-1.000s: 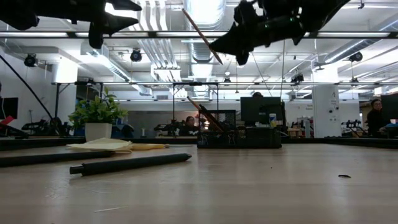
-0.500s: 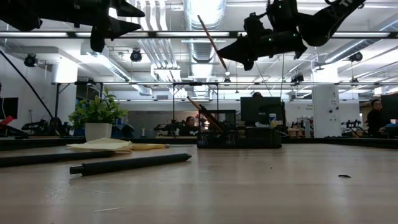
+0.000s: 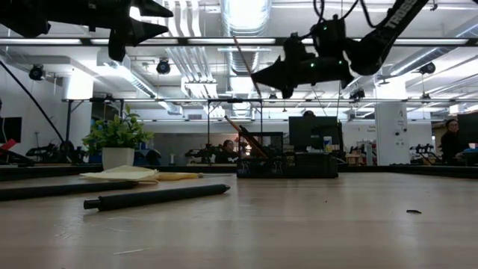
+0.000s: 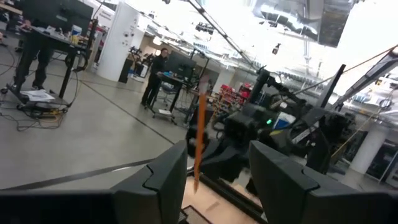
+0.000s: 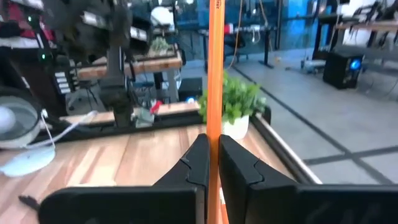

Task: Pick and place office supplies into organizer
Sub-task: Put the pencil into the desk organizer

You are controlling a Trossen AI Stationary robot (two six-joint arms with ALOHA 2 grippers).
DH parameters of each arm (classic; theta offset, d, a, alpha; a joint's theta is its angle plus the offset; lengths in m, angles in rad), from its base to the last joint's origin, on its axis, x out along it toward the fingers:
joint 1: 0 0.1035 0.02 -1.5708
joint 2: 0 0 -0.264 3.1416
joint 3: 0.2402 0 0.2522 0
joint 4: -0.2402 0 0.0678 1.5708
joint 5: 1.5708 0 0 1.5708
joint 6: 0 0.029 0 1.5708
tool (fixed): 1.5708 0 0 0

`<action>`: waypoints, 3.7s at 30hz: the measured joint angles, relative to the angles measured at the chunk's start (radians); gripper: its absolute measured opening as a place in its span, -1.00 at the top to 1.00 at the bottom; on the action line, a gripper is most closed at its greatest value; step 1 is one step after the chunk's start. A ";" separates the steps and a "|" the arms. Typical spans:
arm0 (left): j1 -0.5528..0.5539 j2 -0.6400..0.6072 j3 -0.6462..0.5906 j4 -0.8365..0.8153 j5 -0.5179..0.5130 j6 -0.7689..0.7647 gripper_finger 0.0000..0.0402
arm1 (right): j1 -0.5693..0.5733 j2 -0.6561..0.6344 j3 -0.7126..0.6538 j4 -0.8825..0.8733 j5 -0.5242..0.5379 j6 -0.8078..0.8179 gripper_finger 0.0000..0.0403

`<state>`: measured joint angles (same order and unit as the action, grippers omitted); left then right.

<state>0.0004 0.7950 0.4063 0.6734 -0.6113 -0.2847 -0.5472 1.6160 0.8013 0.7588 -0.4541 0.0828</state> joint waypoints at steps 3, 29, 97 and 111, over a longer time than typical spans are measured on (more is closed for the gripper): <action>0.000 0.000 0.000 0.003 0.000 0.000 0.22 | 0.000 0.044 0.022 0.003 -0.002 0.000 0.95; 0.000 0.003 0.000 -0.001 0.002 -0.049 0.22 | -0.051 0.219 0.058 -0.075 0.009 -0.120 0.95; 0.000 0.003 0.000 0.000 0.001 -0.052 0.22 | -0.056 0.206 0.081 -0.260 0.063 -0.195 0.60; 0.000 0.003 0.000 0.000 0.001 -0.052 0.22 | -0.055 0.204 0.080 -0.263 0.064 -0.185 0.65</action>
<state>0.0004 0.7979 0.4065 0.6731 -0.6102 -0.3363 -0.6022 1.8200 0.8818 0.4953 -0.3905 -0.1018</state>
